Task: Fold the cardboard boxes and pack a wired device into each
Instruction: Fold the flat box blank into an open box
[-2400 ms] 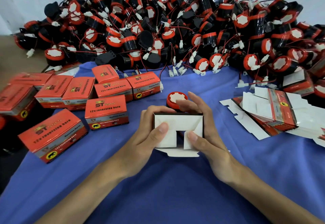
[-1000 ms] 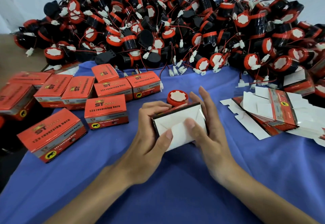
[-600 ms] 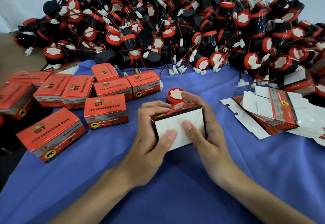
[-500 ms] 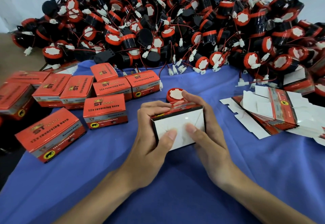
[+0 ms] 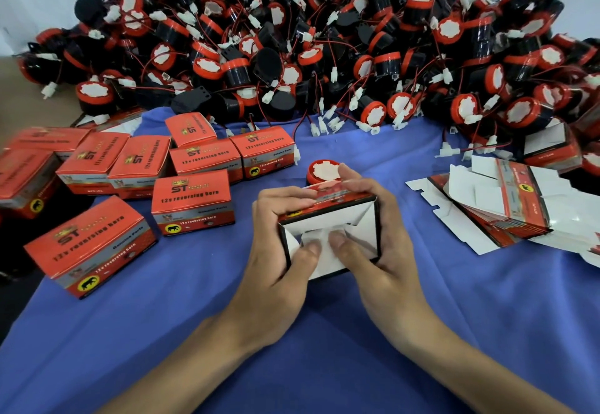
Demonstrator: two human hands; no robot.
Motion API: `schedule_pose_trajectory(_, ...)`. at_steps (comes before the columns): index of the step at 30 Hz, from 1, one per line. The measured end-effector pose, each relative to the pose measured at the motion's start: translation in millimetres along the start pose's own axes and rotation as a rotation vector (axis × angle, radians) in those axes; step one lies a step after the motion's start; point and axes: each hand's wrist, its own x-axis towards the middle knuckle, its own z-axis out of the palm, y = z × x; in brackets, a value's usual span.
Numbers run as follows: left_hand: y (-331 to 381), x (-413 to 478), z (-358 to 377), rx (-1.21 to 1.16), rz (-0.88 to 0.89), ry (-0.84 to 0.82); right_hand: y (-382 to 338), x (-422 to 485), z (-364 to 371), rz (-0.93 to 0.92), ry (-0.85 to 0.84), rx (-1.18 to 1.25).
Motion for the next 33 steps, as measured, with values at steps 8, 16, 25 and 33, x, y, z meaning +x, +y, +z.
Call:
schedule_pose_trajectory(8, 0.6, 3.7, -4.3, 0.03, -0.04, -0.005, -0.3, 1.4, -8.7, 0.108, -0.102, 0.101)
schedule_pose_trajectory(16, 0.0, 7.5, -9.3, -0.106, -0.096, 0.017, -4.3, 2.7, -8.8, 0.101, -0.173, -0.052)
schedule_pose_trajectory(25, -3.4, 7.2, -18.0, -0.072, -0.035, -0.149, 3.6, 5.7, -20.9, -0.055, -0.236, -0.336)
schedule_pose_trajectory(33, 1.3, 12.0, -17.6, 0.186, 0.126, -0.01, 3.3, 11.5, -21.9, -0.256, -0.057, -0.502)
